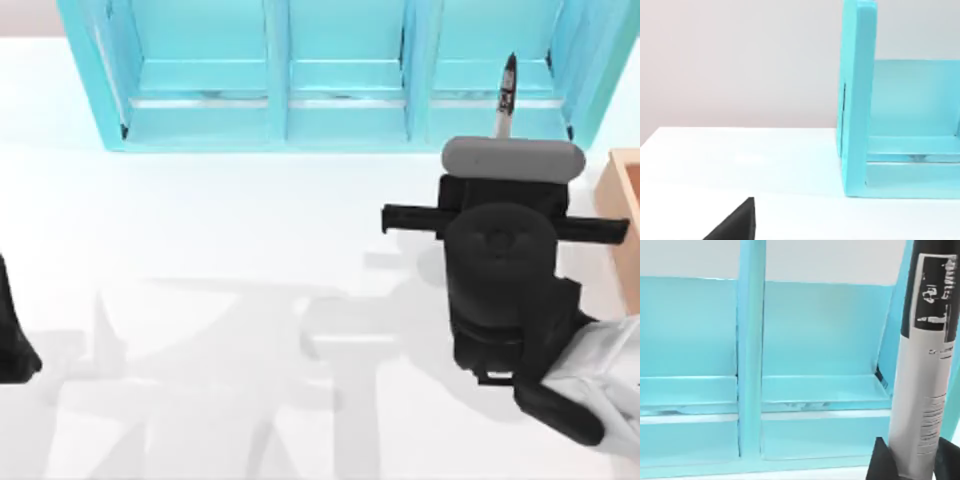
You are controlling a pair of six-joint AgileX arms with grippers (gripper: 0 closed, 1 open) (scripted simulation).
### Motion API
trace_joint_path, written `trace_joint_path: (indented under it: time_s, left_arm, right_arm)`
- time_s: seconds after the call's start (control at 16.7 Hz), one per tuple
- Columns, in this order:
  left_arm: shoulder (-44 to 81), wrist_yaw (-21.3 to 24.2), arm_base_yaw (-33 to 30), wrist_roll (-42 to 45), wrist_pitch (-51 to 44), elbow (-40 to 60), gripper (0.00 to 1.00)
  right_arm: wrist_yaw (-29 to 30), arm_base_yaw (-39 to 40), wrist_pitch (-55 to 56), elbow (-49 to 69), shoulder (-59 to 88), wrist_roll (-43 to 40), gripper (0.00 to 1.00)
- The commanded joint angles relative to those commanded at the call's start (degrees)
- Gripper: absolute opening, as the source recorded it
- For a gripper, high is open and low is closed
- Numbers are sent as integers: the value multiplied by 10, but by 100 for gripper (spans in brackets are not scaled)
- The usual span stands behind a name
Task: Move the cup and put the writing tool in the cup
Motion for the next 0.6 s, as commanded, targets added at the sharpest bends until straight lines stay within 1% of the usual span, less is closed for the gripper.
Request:
trace_joint_path:
  time_s: [0.12,0.24,0.36,0.6]
  left_arm:
    - [0,0,0,0,0,0,100]
    - [0,0,0,0,0,0,100]
    - [0,0,0,0,0,0,100]
    - [0,0,0,0,0,0,100]
  right_arm:
    - [30,5,60,-25,-32,-34,0]
    - [52,10,97,-41,-57,-57,0]
    - [64,13,113,-48,-71,-70,0]
    - [66,14,115,-49,-73,-72,0]
